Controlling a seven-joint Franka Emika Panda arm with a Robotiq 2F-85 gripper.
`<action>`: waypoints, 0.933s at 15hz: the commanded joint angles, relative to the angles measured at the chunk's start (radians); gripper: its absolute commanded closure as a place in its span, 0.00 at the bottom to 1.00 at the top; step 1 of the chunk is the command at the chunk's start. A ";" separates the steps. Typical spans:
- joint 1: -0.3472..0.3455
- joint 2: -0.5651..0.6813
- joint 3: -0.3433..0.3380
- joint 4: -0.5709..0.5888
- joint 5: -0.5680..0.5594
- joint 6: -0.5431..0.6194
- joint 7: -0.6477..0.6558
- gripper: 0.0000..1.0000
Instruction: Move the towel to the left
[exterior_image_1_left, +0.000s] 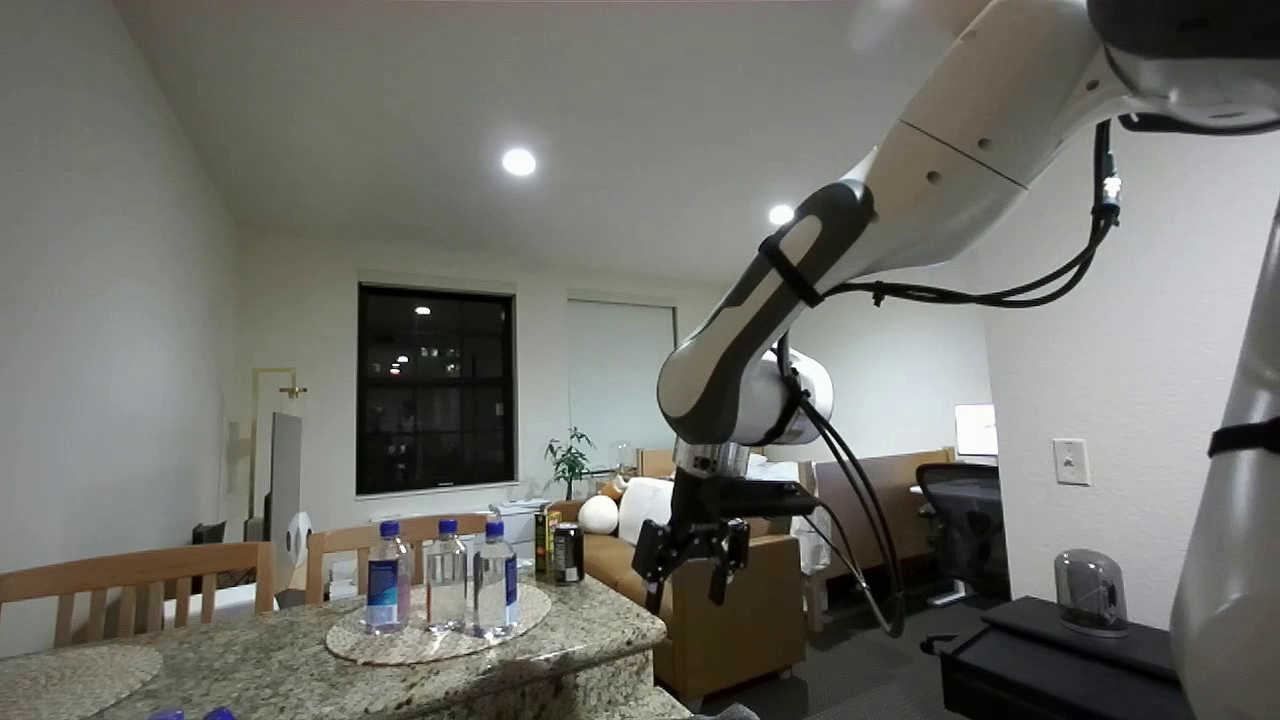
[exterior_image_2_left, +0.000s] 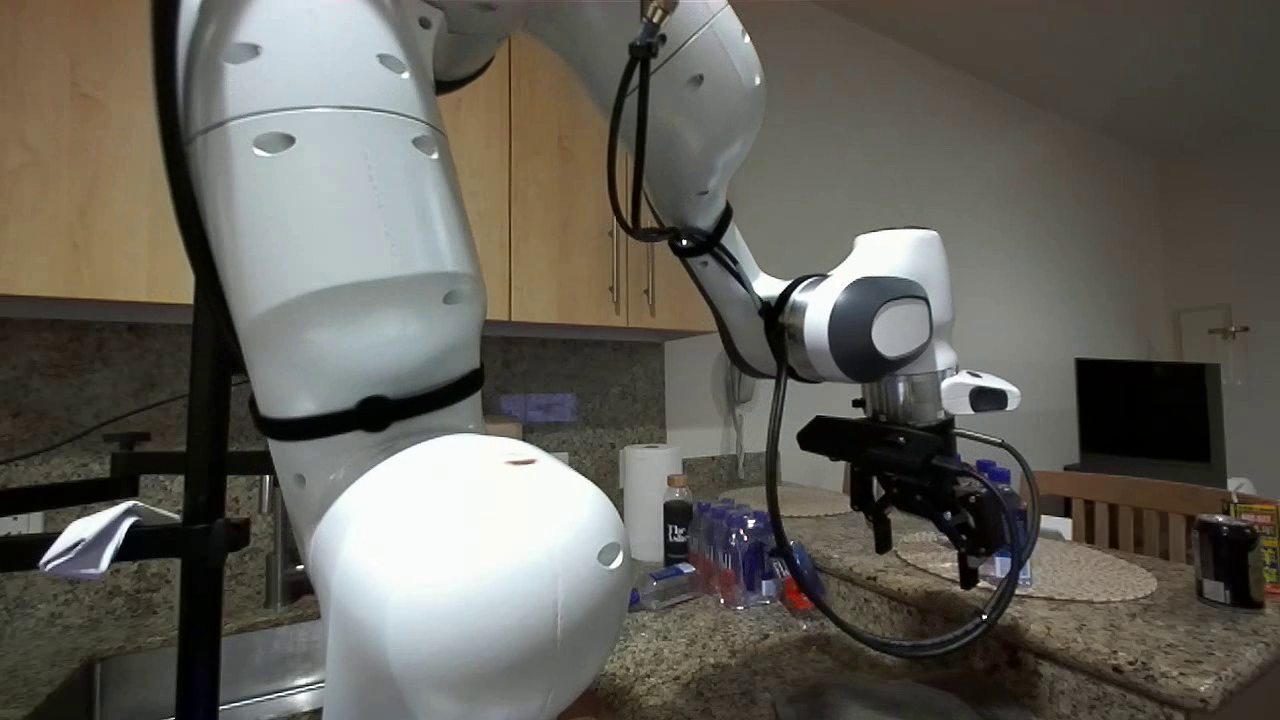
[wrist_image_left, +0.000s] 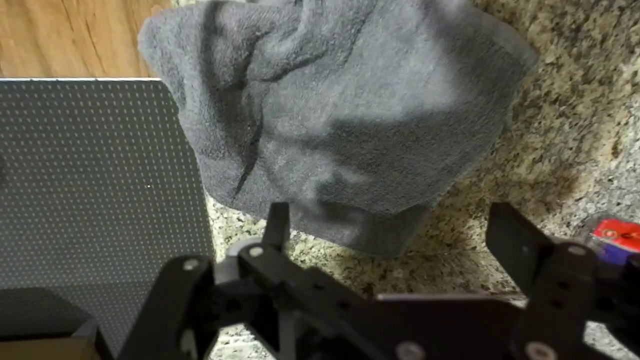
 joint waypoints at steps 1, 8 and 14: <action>-0.035 0.075 0.007 0.055 -0.041 0.035 -0.003 0.00; -0.087 0.156 -0.006 0.122 -0.121 0.040 0.023 0.00; -0.121 0.207 -0.032 0.164 -0.150 0.031 0.035 0.00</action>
